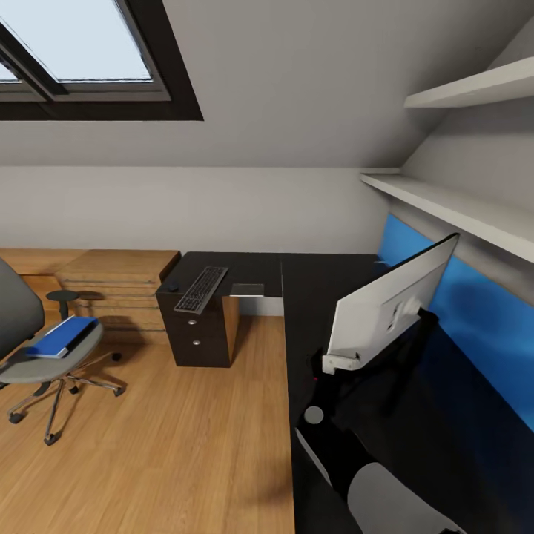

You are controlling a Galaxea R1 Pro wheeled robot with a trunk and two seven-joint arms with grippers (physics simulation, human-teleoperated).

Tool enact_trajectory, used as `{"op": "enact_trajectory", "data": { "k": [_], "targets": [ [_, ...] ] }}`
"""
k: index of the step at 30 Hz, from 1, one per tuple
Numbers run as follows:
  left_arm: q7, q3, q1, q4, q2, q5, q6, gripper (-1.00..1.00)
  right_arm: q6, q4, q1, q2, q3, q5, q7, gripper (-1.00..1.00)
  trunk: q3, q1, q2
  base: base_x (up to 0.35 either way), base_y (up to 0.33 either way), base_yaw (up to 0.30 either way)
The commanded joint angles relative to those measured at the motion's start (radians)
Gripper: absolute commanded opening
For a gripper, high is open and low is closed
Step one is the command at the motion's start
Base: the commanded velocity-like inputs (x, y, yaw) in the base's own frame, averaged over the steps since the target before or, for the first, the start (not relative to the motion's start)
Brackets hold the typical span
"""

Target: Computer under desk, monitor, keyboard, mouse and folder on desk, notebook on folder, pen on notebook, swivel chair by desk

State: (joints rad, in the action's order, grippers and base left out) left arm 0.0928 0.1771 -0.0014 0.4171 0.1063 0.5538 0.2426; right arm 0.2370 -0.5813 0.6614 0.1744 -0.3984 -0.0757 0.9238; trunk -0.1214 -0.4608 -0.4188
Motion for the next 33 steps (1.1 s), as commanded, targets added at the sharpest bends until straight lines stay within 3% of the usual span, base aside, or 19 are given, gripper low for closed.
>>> {"op": "enact_trajectory", "data": {
  "k": [1,8,33],
  "targets": [
    [0.008,0.009,0.000,0.002,0.001,0.005,0.003,1.00,0.004,0.002,0.001,0.000,0.003,0.000,0.005,1.00,-0.002,-0.001,-0.002,0.000,0.000,0.000],
    [0.008,0.009,0.000,0.002,0.001,0.005,0.003,1.00,0.004,0.002,0.001,0.000,0.013,0.001,0.006,1.00,-0.002,-0.001,-0.002,-0.097,-0.170,0.000],
    [0.009,0.006,0.000,0.002,0.003,0.005,0.003,1.00,0.004,0.001,0.001,0.000,0.012,0.002,0.006,1.00,-0.002,-0.001,-0.002,-0.235,-0.201,0.000]
  ]
}}
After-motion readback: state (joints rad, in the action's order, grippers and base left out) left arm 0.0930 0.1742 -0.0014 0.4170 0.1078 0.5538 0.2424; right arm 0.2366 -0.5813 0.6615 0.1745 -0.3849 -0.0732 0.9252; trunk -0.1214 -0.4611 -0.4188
